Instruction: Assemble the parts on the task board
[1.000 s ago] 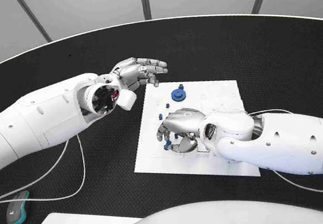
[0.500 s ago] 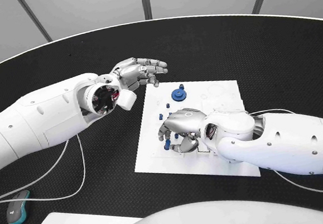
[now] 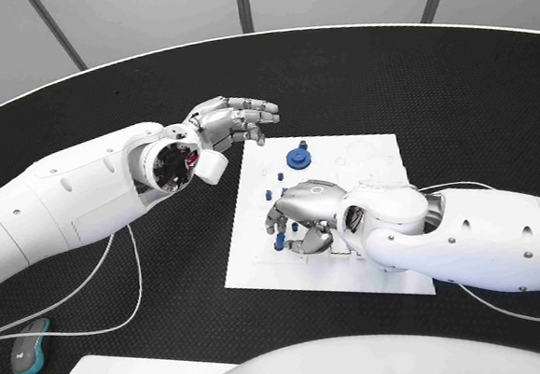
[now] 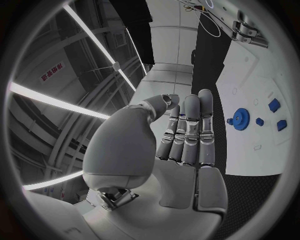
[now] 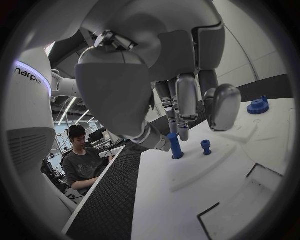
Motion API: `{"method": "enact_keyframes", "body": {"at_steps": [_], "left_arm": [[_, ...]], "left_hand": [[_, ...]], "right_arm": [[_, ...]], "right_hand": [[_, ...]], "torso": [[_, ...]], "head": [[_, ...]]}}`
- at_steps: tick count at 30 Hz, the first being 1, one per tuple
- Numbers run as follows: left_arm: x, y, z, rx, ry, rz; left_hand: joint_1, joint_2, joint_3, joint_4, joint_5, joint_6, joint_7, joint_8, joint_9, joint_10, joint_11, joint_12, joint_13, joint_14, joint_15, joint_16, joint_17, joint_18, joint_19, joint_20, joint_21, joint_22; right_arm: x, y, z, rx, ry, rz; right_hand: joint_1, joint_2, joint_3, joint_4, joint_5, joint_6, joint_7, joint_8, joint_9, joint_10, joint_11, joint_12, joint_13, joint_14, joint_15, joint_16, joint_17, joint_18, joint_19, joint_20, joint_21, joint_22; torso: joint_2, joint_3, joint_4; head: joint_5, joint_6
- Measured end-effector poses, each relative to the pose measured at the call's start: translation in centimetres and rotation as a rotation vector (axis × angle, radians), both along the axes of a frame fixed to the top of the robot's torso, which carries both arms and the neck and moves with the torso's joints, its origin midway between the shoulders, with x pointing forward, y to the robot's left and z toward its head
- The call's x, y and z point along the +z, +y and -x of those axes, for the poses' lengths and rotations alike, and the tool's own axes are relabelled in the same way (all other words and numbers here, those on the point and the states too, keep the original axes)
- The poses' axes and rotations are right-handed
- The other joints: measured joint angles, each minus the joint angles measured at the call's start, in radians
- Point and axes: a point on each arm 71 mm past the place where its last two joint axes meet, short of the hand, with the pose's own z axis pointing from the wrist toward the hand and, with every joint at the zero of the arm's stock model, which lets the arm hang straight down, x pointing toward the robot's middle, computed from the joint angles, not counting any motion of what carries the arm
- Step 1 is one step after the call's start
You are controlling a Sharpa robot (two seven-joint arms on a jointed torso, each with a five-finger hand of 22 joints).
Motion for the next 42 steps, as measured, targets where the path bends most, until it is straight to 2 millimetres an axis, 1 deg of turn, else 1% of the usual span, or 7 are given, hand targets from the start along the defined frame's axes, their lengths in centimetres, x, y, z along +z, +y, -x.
{"method": "enact_keyframes", "body": {"at_steps": [12, 19, 27, 32, 37, 39, 42], "left_arm": [[0.0, 0.0, 0.0, -0.001, 0.001, 0.0], [0.0, 0.0, 0.0, -0.002, 0.002, 0.0], [0.0, 0.0, 0.0, -0.003, 0.003, -0.001], [0.0, 0.0, 0.0, -0.003, 0.004, -0.002], [0.0, 0.1, 0.0, -0.002, 0.003, -0.002], [-0.1, 0.1, 0.0, -0.001, 0.003, -0.002], [-0.1, 0.2, -0.1, -0.001, 0.002, -0.001]], "left_hand": [[0.0, 0.0, 0.0, 0.0, 0.0, 0.0, 0.0, 0.0, 0.0, 0.0, 0.0, 0.0, 0.0, 0.0, 0.0, 0.0, 0.0, 0.0, 0.0, 0.0, 0.0, 0.0], [0.0, 0.0, 0.0, 0.0, 0.0, 0.0, 0.0, 0.0, 0.0, 0.0, 0.0, 0.0, 0.0, 0.0, 0.0, 0.0, 0.0, 0.0, 0.0, 0.0, 0.0, 0.0], [0.0, 0.0, 0.0, 0.0, 0.0, 0.0, 0.0, 0.0, 0.0, 0.0, 0.0, 0.0, 0.0, 0.0, 0.0, 0.0, 0.0, 0.0, 0.0, 0.0, 0.0, 0.001], [0.0, 0.0, 0.0, 0.0, 0.0, 0.0, 0.0, 0.0, 0.0, 0.0, 0.0, 0.0, 0.0, 0.0, 0.0, 0.0, 0.0, 0.0, 0.0, 0.0, 0.0, 0.001], [0.0, 0.0, 0.0, 0.0, 0.0, 0.0, 0.0, 0.0, 0.0, 0.0, 0.0, 0.0, 0.0, 0.0, 0.0, 0.0, 0.0, 0.0, 0.0, 0.0, 0.0, 0.0], [0.0, 0.0, 0.0, 0.0, 0.0, 0.0, 0.0, 0.0, 0.0, 0.0, 0.0, 0.0, 0.0, 0.0, 0.0, 0.0, 0.0, 0.0, 0.0, 0.0, 0.0, 0.0], [0.0, 0.0, 0.0, 0.0, 0.0, 0.0, 0.0, 0.0, 0.0, 0.0, 0.0, 0.0, 0.0, 0.0, 0.0, 0.0, 0.0, 0.0, 0.0, 0.0, 0.0, 0.0]], "right_arm": [[0.2, 0.2, 0.2, 0.012, -0.001, -0.02], [0.2, 0.2, 0.2, 0.009, -0.002, -0.021], [0.1, 0.0, 0.0, 0.003, -0.002, -0.018], [0.2, -0.2, 0.1, -0.005, -0.007, -0.026], [0.8, -1.0, 0.4, -0.022, -0.028, -0.068], [1.2, -1.5, 0.6, -0.036, -0.034, -0.098], [2.1, -2.7, 0.8, -0.079, -0.031, -0.17]], "right_hand": [[0.008, 0.008, 0.003, 0.003, 0.0, 0.0, 0.0, 0.0, 0.005, 0.078, -0.028, 0.03, 0.016, -0.002, -0.014, 0.005, 0.008, 0.0, 0.004, -0.004, 0.022, 0.0], [0.008, 0.008, 0.003, 0.003, 0.0, 0.0, 0.0, 0.0, 0.005, 0.08, -0.027, 0.03, 0.017, -0.003, -0.015, 0.005, 0.008, 0.0, 0.0, -0.007, 0.024, 0.0], [0.008, 0.008, 0.003, 0.003, 0.0, 0.0, 0.0, 0.0, 0.005, 0.036, -0.005, 0.006, 0.009, -0.003, -0.015, 0.005, 0.004, 0.0, 0.0, -0.007, 0.015, 0.0], [0.008, 0.008, 0.003, 0.003, 0.0, 0.0, 0.0, 0.0, 0.005, 0.025, -0.001, -0.002, 0.007, 0.0, -0.011, 0.005, 0.002, 0.0, 0.0, -0.007, 0.012, 0.0], [0.008, 0.008, 0.003, 0.003, 0.0, 0.0, 0.0, 0.0, 0.005, 0.018, -0.001, -0.002, 0.007, 0.0, -0.011, 0.005, -0.001, 0.0, 0.0, -0.007, 0.005, 0.0], [-0.005, -0.005, -0.007, 0.013, 0.0, -0.002, 0.002, 0.0, 0.005, 0.018, -0.002, -0.002, 0.007, -0.003, -0.008, 0.0, -0.006, 0.0, 0.0, -0.007, -0.002, 0.0], [-0.012, -0.012, -0.015, 0.02, 0.0, 0.003, 0.01, 0.0, 0.007, 0.021, -0.004, -0.002, 0.008, -0.003, -0.008, 0.0, -0.01, 0.001, 0.0, -0.007, -0.008, 0.0]], "torso": [[0.0, -0.0004, -0.0002], [-0.001, -0.0005, -0.0003], [-0.001, -0.0005, -0.0006], [-0.001, -0.0007, -0.0005], [-0.001, -0.0006, -0.0012], [-0.003, -0.0005, -0.003], [-0.005, -0.0005, -0.0059]], "head": [[-0.001, 0.0], [-0.001, 0.0], [-0.002, 0.0], [-0.004, 0.0], [-0.007, 0.0], [-0.009, 0.0], [-0.019, 0.0]]}}
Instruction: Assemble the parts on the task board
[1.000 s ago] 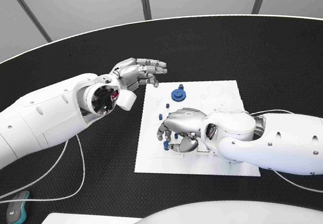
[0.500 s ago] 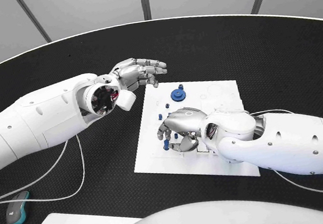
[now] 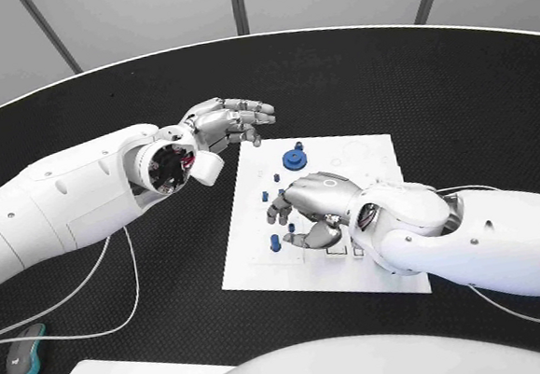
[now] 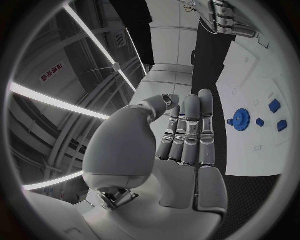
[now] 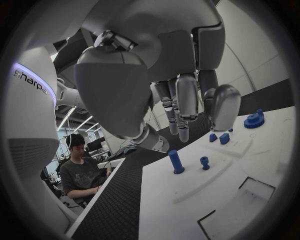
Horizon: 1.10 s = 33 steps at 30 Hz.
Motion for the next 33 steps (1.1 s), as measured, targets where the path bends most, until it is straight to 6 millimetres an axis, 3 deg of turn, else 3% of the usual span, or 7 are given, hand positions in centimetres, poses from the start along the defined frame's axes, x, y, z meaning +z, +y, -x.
{"method": "enact_keyframes", "body": {"at_steps": [3, 10, 13, 17, 21, 25, 33], "left_arm": [[0.0, 0.1, 0.0, 0.001, -0.001, 0.0], [0.0, 0.8, 0.0, 0.017, -0.006, -0.002], [0.0, 1.0, 0.1, 0.02, -0.007, -0.002], [0.1, 1.2, 0.3, 0.02, -0.007, -0.001], [0.1, 1.3, 0.4, 0.019, -0.007, 0.0], [0.0, 1.4, 0.5, 0.021, -0.006, 0.0], [0.0, 1.3, 0.6, 0.016, -0.006, 0.002]], "left_hand": [[0.0, 0.0, 0.0, 0.0, 0.0, 0.0, 0.0, 0.0, 0.0, 0.0, 0.0, 0.0, 0.0, 0.0, 0.0, 0.0, 0.0, 0.0, 0.0, 0.0, 0.0, 0.0], [0.0, 0.0, -0.003, -0.003, 0.0, 0.0, 0.0, 0.0, -0.001, 0.0, 0.0, 0.0, -0.001, 0.0, 0.0, 0.0, -0.002, 0.0, -0.003, 0.003, 0.0, 0.001], [0.0, 0.0, -0.003, -0.003, 0.0, 0.0, 0.0, 0.0, -0.001, 0.0, 0.0, 0.0, -0.001, 0.0, 0.0, 0.0, -0.002, 0.0, -0.003, 0.003, 0.0, 0.001], [0.0, 0.0, -0.003, -0.003, 0.0, 0.0, 0.0, 0.0, -0.001, 0.0, 0.0, 0.0, -0.001, 0.0, 0.0, 0.0, -0.002, 0.0, -0.003, 0.003, 0.0, 0.001], [0.0, 0.0, -0.003, -0.003, 0.0, 0.004, 0.004, 0.0, -0.001, 0.0, 0.0, 0.0, -0.001, 0.0, 0.0, 0.0, -0.002, 0.0, -0.003, 0.003, 0.0, 0.001], [0.0, 0.0, -0.003, -0.003, 0.0, 0.004, 0.004, 0.0, -0.001, 0.0, 0.0, 0.0, -0.001, 0.0, 0.0, 0.0, -0.002, 0.0, -0.003, 0.003, 0.0, 0.001], [0.0, 0.0, -0.003, -0.003, 0.0, 0.004, 0.004, 0.0, -0.001, 0.0, 0.0, 0.0, -0.001, 0.0, 0.0, 0.0, -0.002, 0.0, -0.003, 0.003, 0.0, 0.001]], "right_arm": [[1.1, -1.4, 0.0, -0.057, 0.018, -0.068], [2.8, -7.7, -0.6, -0.312, 0.158, -0.165], [2.7, -10.6, -0.6, -0.42, 0.211, -0.158], [2.1, -13.5, 0.1, -0.527, 0.257, -0.137], [1.1, -15.5, 1.0, -0.607, 0.288, -0.113], [0.3, -16.2, 1.7, -0.649, 0.299, -0.09], [-1.1, -15.9, 2.5, -0.686, 0.315, -0.032]], "right_hand": [[-0.004, 0.004, -0.009, 0.009, 0.0, 0.019, 0.016, 0.007, 0.005, 0.037, -0.009, 0.019, 0.008, 0.0, 0.0, -0.006, -0.001, 0.015, 0.0, 0.0, -0.006, 0.0], [-0.048, 0.012, -0.051, 0.058, -0.003, 0.104, 0.005, 0.051, 0.022, 0.192, -0.031, 0.125, 0.083, 0.003, -0.014, 0.031, 0.027, 0.015, 0.004, -0.004, 0.07, 0.0], [-0.076, -0.001, -0.123, 0.091, 0.037, 0.121, -0.012, 0.065, 0.035, 0.21, -0.053, 0.271, 0.24, 0.002, -0.035, 0.053, 0.027, 0.015, 0.002, -0.027, 0.121, 0.0], [-0.072, 0.007, -0.191, 0.146, 0.044, 0.097, -0.017, 0.086, 0.063, 0.167, -0.052, 0.671, 0.659, 0.001, -0.038, 0.078, 0.027, -0.001, 0.002, -0.027, 0.164, 0.0], [-0.07, 0.005, -0.245, 0.2, 0.065, 0.07, -0.015, 0.115, 0.089, 0.193, -0.049, 0.937, 0.908, 0.002, -0.038, 0.091, 0.027, -0.001, 0.002, -0.027, 0.18, 0.0], [-0.066, 0.002, -0.285, 0.23, 0.081, 0.054, -0.014, 0.132, 0.104, 0.212, -0.049, 1.029, 0.991, 0.002, -0.038, 0.102, 0.026, -0.001, 0.002, -0.027, 0.19, 0.0], [-0.082, 0.018, -0.377, 0.24, 0.086, 0.033, -0.014, 0.174, 0.133, 0.229, -0.049, 1.128, 1.079, 0.002, -0.038, 0.114, 0.026, -0.001, 0.002, -0.027, 0.208, 0.0]], "torso": [[-0.003, -0.0006, -0.003], [-0.01, -0.0035, -0.0147], [-0.013, -0.0041, -0.0198], [-0.015, -0.0036, -0.0251], [-0.018, -0.0019, -0.0317], [-0.021, 0.0, -0.0401], [-0.025, -0.001, -0.0462]], "head": [[-0.013, 0.0], [-0.072, 0.0], [-0.094, 0.0], [-0.119, 0.0], [-0.13, 0.001], [-0.136, 0.0], [-0.143, 0.0]]}}
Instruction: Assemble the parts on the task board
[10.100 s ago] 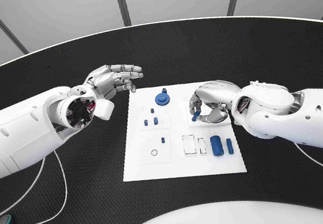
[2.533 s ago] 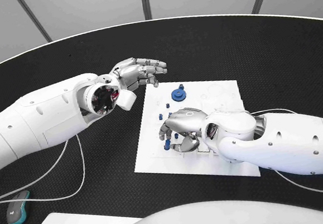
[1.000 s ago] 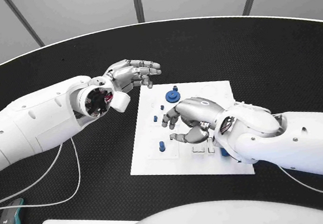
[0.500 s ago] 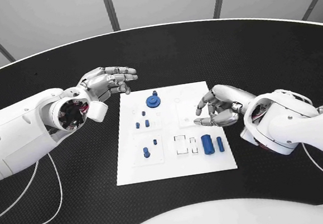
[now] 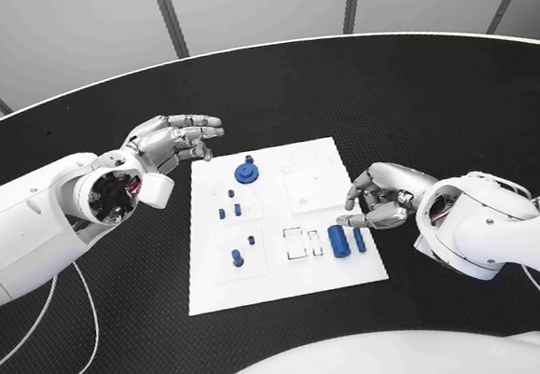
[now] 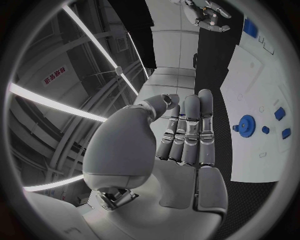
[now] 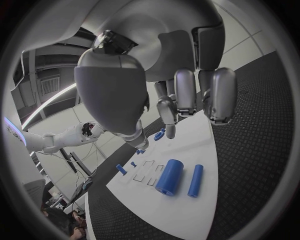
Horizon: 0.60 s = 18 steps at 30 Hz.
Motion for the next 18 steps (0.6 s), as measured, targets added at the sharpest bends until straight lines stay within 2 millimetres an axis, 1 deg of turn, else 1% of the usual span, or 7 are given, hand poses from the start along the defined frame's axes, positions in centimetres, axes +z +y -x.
{"method": "enact_keyframes", "body": {"at_steps": [3, 5, 6, 10, 12, 14, 18], "left_arm": [[0.0, 0.0, 0.0, 0.0, 0.0, 0.0], [0.0, 0.1, 0.1, 0.001, 0.0, 0.0], [0.0, 0.1, 0.1, 0.001, 0.0, 0.0], [0.0, 0.2, 0.1, 0.003, 0.0, 0.0], [0.1, 0.2, 0.2, 0.003, 0.0, -0.001], [0.1, 0.2, 0.2, 0.003, 0.0, 0.0], [0.1, 0.3, 0.2, 0.003, 0.0, 0.0]], "left_hand": [[0.0, 0.0, 0.0, 0.0, 0.0, 0.0, 0.0, 0.0, 0.0, 0.0, 0.0, 0.0, 0.0, 0.0, 0.0, 0.0, 0.0, 0.0, 0.0, 0.0, 0.0, 0.0], [0.0, 0.0, 0.0, 0.0, 0.0, 0.0, 0.0, 0.0, 0.0, 0.0, 0.0, 0.0, 0.0, 0.0, 0.0, 0.0, 0.0, 0.0, 0.0, 0.0, 0.0, 0.0], [0.0, 0.0, 0.0, 0.0, 0.0, 0.0, 0.0, 0.0, 0.0, 0.0, 0.0, 0.0, 0.0, 0.0, 0.0, 0.0, 0.0, 0.0, 0.0, 0.0, 0.0, 0.0], [0.0, 0.0, -0.003, 0.003, 0.0, 0.0, 0.0, 0.0, 0.0, 0.0, 0.0, 0.0, 0.0, 0.0, 0.0, 0.0, 0.0, 0.0, 0.0, 0.0, 0.0, 0.0], [0.0, 0.0, -0.004, 0.004, 0.0, 0.0, 0.0, 0.0, 0.0, 0.0, 0.0, 0.0, 0.0, 0.0, 0.0, 0.0, 0.0, 0.0, 0.0, 0.0, 0.0, 0.0], [0.0, 0.0, -0.004, 0.004, 0.0, 0.0, 0.0, 0.0, 0.0, 0.0, 0.0, 0.0, 0.0, 0.0, 0.0, 0.0, 0.0, 0.0, 0.0, 0.0, 0.0, 0.0], [0.0, 0.0, -0.004, 0.004, 0.0, 0.0, 0.0, 0.0, 0.0, 0.0, 0.0, 0.0, 0.0, 0.0, 0.0, 0.0, 0.0, 0.0, 0.0, 0.0, 0.0, 0.0]], "right_arm": [[-0.7, 0.2, 0.2, -0.006, 0.023, 0.015], [-1.1, 0.4, 0.4, -0.009, 0.037, 0.022], [-1.3, 0.5, 0.4, -0.01, 0.042, 0.024], [-1.8, 0.7, 0.5, -0.011, 0.059, 0.033], [-2.0, 0.8, 0.4, -0.009, 0.068, 0.04], [-2.1, 0.9, 0.4, -0.008, 0.074, 0.043], [-2.6, 1.2, 0.5, -0.003, 0.088, 0.048]], "right_hand": [[-0.008, 0.008, -0.021, 0.001, 0.0, 0.0, 0.0, 0.012, 0.009, 0.0, 0.0, 0.008, 0.005, 0.0, 0.0, 0.0, 0.0, 0.0, 0.0, 0.0, 0.0, 0.0], [-0.016, 0.016, -0.043, 0.001, 0.0, -0.004, -0.004, 0.023, 0.017, 0.003, -0.004, 0.011, 0.005, 0.0, 0.0, 0.006, 0.0, 0.0, 0.0, 0.0, 0.0, 0.0], [-0.016, 0.016, -0.051, 0.001, 0.0, -0.006, -0.005, 0.026, 0.02, 0.004, -0.004, 0.011, 0.005, 0.0, 0.0, 0.006, 0.0, 0.0, 0.0, 0.0, 0.005, 0.0], [-0.025, 0.025, -0.07, 0.002, 0.004, -0.006, -0.005, 0.034, 0.027, 0.004, -0.004, 0.016, 0.005, 0.0, 0.0, 0.006, 0.0, 0.0, 0.0, 0.0, 0.005, 0.0], [-0.031, 0.031, -0.084, 0.002, 0.004, -0.009, -0.009, 0.039, 0.031, 0.004, -0.004, 0.023, 0.005, 0.0, 0.0, 0.006, 0.0, 0.0, 0.0, 0.0, 0.005, 0.0], [-0.032, 0.031, -0.092, 0.002, 0.004, -0.013, -0.005, 0.043, 0.035, 0.004, -0.004, 0.023, 0.005, 0.0, 0.0, 0.006, 0.0, 0.0, 0.0, 0.0, 0.005, 0.0], [-0.036, 0.035, -0.101, 0.002, 0.004, -0.015, -0.007, 0.046, 0.038, 0.004, -0.004, 0.023, 0.005, 0.0, 0.0, 0.006, 0.0, 0.0, 0.0, 0.0, 0.005, 0.0]], "torso": [[0.0, -0.0011, -0.0002], [0.0, -0.0014, -0.0002], [0.0, -0.0014, -0.0001], [0.001, -0.001, -0.0002], [0.002, -0.0008, -0.0002], [0.002, -0.0006, 0.0], [0.003, -0.0002, 0.0002]], "head": [[-0.001, 0.0], [-0.001, 0.0], [-0.001, 0.0], [0.002, 0.0], [0.003, 0.0], [0.003, 0.0], [0.003, 0.0]]}}
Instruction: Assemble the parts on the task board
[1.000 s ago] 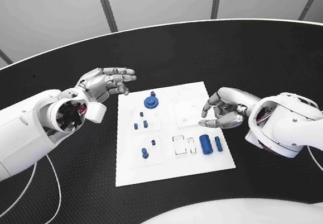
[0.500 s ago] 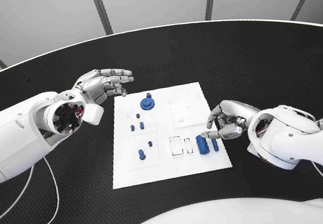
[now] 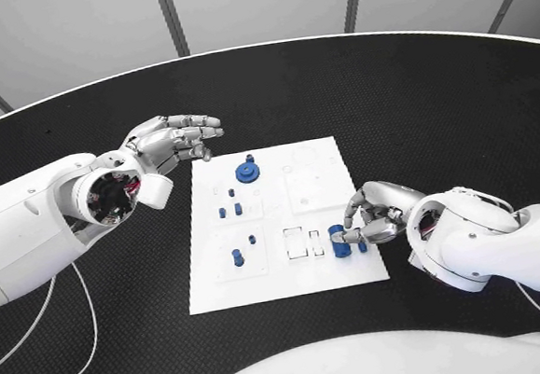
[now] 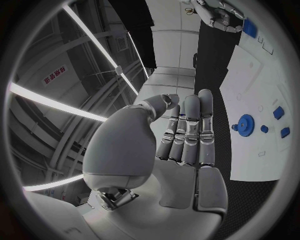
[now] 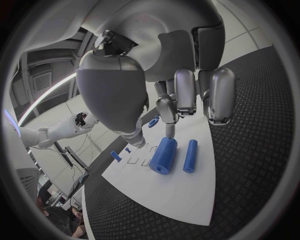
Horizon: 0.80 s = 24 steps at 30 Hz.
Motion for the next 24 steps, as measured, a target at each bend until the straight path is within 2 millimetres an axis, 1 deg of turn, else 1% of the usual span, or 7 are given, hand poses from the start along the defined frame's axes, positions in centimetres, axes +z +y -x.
{"method": "enact_keyframes", "body": {"at_steps": [5, 10, 12, 15, 17, 23, 24], "left_arm": [[0.02, 0.11, 0.05, 0.002, 0.0, -0.001], [0.03, 0.23, 0.09, 0.004, 0.001, -0.002], [0.03, 0.25, 0.1, 0.004, 0.001, -0.002], [0.03, 0.27, 0.12, 0.003, 0.002, -0.002], [0.03, 0.29, 0.13, 0.002, 0.003, -0.003], [0.02, 0.35, 0.14, 0.003, 0.004, -0.004], [0.02, 0.36, 0.15, 0.003, 0.005, -0.004]], "left_hand": [[0.0, 0.0, 0.0, 0.0, 0.0, 0.0, 0.0, 0.0, 0.0, 0.0, 0.0, 0.0, 0.0, 0.0, 0.0, 0.0, 0.0, 0.0, 0.0, 0.0, 0.0, 0.0], [0.0, 0.0, 0.0, 0.0, 0.0, 0.0, 0.0, 0.0, 0.0, 0.0, 0.0, 0.0, 0.0, 0.0, 0.0, 0.0, 0.0, 0.0, 0.0, 0.0, 0.0, 0.0], [0.0, 0.0, 0.0, 0.0, 0.0, 0.0, 0.0, 0.0, 0.0, 0.0, 0.0, 0.0, 0.0, 0.0, 0.0, 0.0, 0.0, 0.0, 0.0, 0.0, 0.0, 0.0], [0.0, 0.0, 0.0, 0.0, 0.0, 0.0, 0.0, 0.0, 0.0, 0.0, 0.0, 0.0, 0.0, 0.0, 0.0, 0.0, 0.0, 0.0, 0.0, 0.0, 0.0, 0.0], [0.0, 0.0, 0.0, 0.0, 0.0, 0.0, 0.0, 0.0, 0.0, 0.0, 0.0, 0.0, 0.0, 0.0, 0.0, 0.0, 0.0, 0.0, 0.0, 0.0, 0.0, 0.0], [0.0, 0.0, 0.0, 0.0, 0.0, 0.0, 0.0, 0.0, 0.0, 0.0, 0.0, 0.0, 0.0, 0.0, 0.0, 0.0, 0.0, 0.0, 0.0, 0.0, 0.0, 0.001], [0.0, 0.0, 0.0, 0.0, 0.0, 0.0, 0.0, 0.0, 0.0, 0.0, 0.0, 0.0, 0.0, 0.0, 0.0, 0.0, 0.0, 0.0, 0.0, 0.0, 0.0, 0.001]], "right_arm": [[-0.5, 0.11, -0.05, 0.001, 0.013, 0.007], [-0.76, 0.01, -0.19, 0.002, 0.017, 0.021], [-0.79, 0.03, -0.26, 0.009, 0.01, 0.032], [-0.82, 0.14, -0.33, 0.019, 0.001, 0.044], [-0.84, 0.25, -0.37, 0.027, -0.004, 0.053], [-1.03, 0.49, -0.47, 0.042, 0.0, 0.068], [-1.09, 0.51, -0.5, 0.044, 0.002, 0.072]], "right_hand": [[-0.004, 0.004, -0.005, -0.001, 0.003, -0.002, -0.002, 0.002, 0.002, 0.0, 0.0, 0.0, 0.0, 0.0, 0.0, 0.0, 0.0, 0.0, 0.0, 0.0, 0.0, 0.0], [-0.002, 0.012, -0.011, -0.002, 0.01, -0.002, -0.002, 0.004, 0.005, 0.0, 0.0, 0.0, 0.0, 0.0, 0.0, 0.0, 0.0, 0.0, 0.0, 0.0, 0.0, 0.0], [-0.003, 0.013, -0.014, 0.001, 0.01, -0.005, 0.002, 0.007, 0.006, 0.0, 0.0, 0.0, 0.0, 0.0, 0.0, 0.0, 0.0, 0.0, 0.0, 0.0, 0.0, 0.0], [-0.003, 0.013, -0.02, -0.001, 0.015, -0.005, 0.002, 0.008, 0.008, 0.0, 0.0, 0.0, 0.0, 0.0, 0.0, 0.0, 0.0, 0.0, 0.0, 0.0, 0.0, 0.0], [-0.008, 0.018, -0.023, 0.002, 0.021, -0.007, 0.0, 0.012, 0.01, 0.0, 0.0, 0.0, 0.0, 0.0, 0.0, 0.0, 0.0, 0.0, 0.0, 0.0, 0.0, 0.0], [-0.008, 0.018, -0.032, 0.002, 0.021, -0.009, -0.002, 0.012, 0.012, 0.0, 0.0, 0.0, 0.0, 0.0, 0.0, 0.0, 0.0, 0.0, 0.0, 0.0, 0.004, 0.0], [-0.011, 0.02, -0.035, -0.001, 0.021, -0.009, -0.002, 0.016, 0.013, 0.0, 0.0, 0.0, 0.0, 0.0, 0.0, 0.0, 0.0, 0.0, 0.0, 0.0, 0.004, 0.0]], "torso": [[0.0, 0.0012, -0.0004], [0.001, 0.0012, -0.0006], [0.001, 0.0012, -0.0007], [0.001, 0.0012, -0.0009], [0.001, 0.0012, -0.0009], [0.001, 0.0013, -0.0009], [0.001, 0.0013, -0.001]], "head": [[0.003, 0.0], [0.003, 0.0], [0.004, 0.0], [0.004, 0.0], [0.004, 0.0], [0.004, 0.0], [0.004, 0.0]]}}
